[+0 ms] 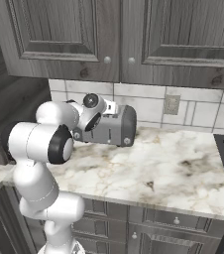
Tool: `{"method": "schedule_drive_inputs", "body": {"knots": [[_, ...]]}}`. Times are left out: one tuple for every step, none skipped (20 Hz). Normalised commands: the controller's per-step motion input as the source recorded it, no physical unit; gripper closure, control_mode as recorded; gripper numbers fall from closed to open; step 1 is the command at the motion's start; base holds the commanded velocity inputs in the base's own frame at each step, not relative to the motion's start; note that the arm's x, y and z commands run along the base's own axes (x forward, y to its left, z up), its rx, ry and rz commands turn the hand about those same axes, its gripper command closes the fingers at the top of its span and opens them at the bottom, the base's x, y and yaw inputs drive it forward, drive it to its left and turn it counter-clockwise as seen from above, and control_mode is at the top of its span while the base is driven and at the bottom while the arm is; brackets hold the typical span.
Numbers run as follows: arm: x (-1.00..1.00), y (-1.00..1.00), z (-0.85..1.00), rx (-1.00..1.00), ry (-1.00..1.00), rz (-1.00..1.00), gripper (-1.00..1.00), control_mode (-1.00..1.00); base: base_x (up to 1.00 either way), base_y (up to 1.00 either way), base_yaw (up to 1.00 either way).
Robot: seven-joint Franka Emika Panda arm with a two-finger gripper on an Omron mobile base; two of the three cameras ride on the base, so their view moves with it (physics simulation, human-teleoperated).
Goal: Start the toaster. Once the lever pops up, take the bread to the plate on the dining counter.
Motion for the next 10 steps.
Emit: {"method": "schedule_drive_inputs", "body": {"knots": [[0.0, -0.04, 0.0, 0.0, 0.0, 0.0, -1.0, -1.0, 0.0, 0.0, 0.0], [0.0, -0.03, 0.0, 0.0, 0.0, 0.0, -1.0, -1.0, 0.0, 0.0, 0.0], [0.0, 0.0, 0.0, 0.0, 0.0, 0.0, -1.0, -1.0, 0.0, 0.0, 0.0], [0.0, 0.0, 0.0, 0.0, 0.0, 0.0, -1.0, -1.0, 0.0, 0.0, 0.0], [0.0, 0.0, 0.0, 0.0, 0.0, 0.0, -1.0, -1.0, 0.0, 0.0, 0.0], [0.0, 0.0, 0.0, 0.0, 0.0, 0.0, -1.0, -1.0, 0.0, 0.0, 0.0], [0.0, 0.0, 0.0, 0.0, 0.0, 0.0, -1.0, -1.0, 0.0, 0.0, 0.0], [0.0, 0.0, 0.0, 0.0, 0.0, 0.0, -1.0, -1.0, 0.0, 0.0, 0.0], [0.0, 0.0, 0.0, 0.0, 0.0, 0.0, -1.0, -1.0, 0.0, 0.0, 0.0], [0.0, 0.0, 0.0, 0.0, 0.0, 0.0, -1.0, -1.0, 0.0, 0.0, 0.0]]}}
